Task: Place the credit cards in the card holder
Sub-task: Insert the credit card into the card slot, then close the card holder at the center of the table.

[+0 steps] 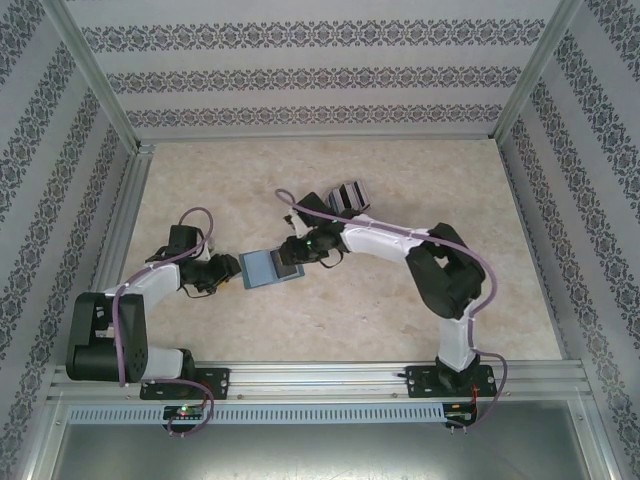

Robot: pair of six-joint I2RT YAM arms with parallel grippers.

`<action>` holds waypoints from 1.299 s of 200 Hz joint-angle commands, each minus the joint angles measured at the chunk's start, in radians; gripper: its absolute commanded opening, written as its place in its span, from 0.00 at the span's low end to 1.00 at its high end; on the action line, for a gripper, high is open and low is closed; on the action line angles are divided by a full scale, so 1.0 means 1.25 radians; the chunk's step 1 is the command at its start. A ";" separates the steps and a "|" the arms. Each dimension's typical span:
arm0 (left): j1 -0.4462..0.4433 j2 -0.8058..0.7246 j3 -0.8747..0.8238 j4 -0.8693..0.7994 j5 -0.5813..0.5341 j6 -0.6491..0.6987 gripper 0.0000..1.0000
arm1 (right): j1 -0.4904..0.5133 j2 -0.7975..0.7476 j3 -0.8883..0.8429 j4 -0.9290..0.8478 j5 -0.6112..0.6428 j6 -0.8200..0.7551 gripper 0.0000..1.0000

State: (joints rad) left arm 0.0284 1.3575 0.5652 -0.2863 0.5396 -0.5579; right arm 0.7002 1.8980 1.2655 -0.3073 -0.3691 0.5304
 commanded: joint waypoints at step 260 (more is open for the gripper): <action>-0.207 0.132 0.015 0.192 0.032 -0.163 0.14 | 0.042 0.131 0.038 0.353 -0.244 0.254 0.44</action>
State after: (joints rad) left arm -0.1562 1.4868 0.6086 -0.1741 0.4667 -0.7071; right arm 0.7509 2.0541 1.2964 0.1474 -0.6781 0.8616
